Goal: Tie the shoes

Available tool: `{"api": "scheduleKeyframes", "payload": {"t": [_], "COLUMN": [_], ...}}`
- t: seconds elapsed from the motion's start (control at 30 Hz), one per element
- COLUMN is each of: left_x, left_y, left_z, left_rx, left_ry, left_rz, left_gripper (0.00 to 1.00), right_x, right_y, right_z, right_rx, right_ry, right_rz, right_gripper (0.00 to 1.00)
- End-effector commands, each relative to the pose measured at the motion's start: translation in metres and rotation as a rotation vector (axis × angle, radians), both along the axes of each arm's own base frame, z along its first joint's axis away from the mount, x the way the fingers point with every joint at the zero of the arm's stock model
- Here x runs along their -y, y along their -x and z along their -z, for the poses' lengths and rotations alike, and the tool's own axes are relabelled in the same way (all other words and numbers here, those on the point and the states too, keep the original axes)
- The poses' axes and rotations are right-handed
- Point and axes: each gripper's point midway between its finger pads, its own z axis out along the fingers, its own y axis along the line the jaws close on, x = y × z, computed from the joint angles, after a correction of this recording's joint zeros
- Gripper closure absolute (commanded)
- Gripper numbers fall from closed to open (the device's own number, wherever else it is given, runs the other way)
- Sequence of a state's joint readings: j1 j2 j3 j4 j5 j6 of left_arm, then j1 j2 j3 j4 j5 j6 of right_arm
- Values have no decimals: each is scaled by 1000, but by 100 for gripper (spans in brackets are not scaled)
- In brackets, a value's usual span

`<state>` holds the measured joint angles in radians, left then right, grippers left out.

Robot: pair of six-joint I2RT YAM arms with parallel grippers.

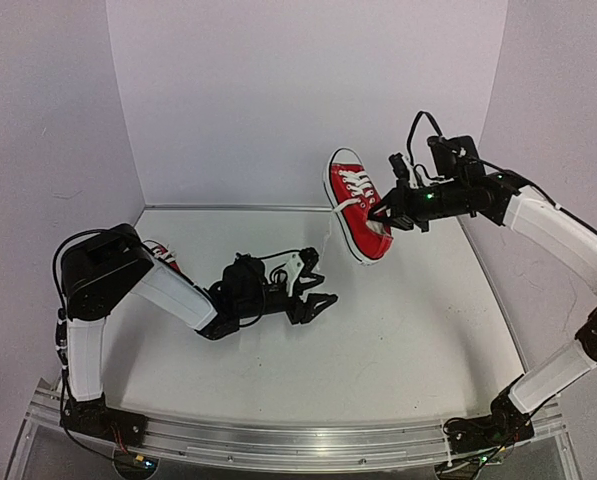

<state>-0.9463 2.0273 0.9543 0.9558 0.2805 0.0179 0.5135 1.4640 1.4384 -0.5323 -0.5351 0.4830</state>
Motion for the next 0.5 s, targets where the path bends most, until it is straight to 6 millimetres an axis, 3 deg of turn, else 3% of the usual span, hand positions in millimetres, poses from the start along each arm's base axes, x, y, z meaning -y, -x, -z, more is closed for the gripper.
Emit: {"api": "scheduleKeyframes", "payload": {"t": [0.0,0.17,0.3,0.47], "left_x": [4,-1,18,24], "left_y": [-14,-8,1,9], "left_z": [-32,-32,-22,-20], "left_rx": [59,72,68,70], "left_ry": [143,162,134,160], "left_rz": [-54,-54,28,81], "left_gripper": [43,38,27,28], "right_x": [1,6,8,7], "right_y": [3,9,14,15], "right_z": [-65,-71,-68,-65], "right_rx": [176,188,181,172], "right_ry": [-102,-109,-111,-111], "right_rz": [10,21,16,11], "right_gripper": [100,100,100,100]}}
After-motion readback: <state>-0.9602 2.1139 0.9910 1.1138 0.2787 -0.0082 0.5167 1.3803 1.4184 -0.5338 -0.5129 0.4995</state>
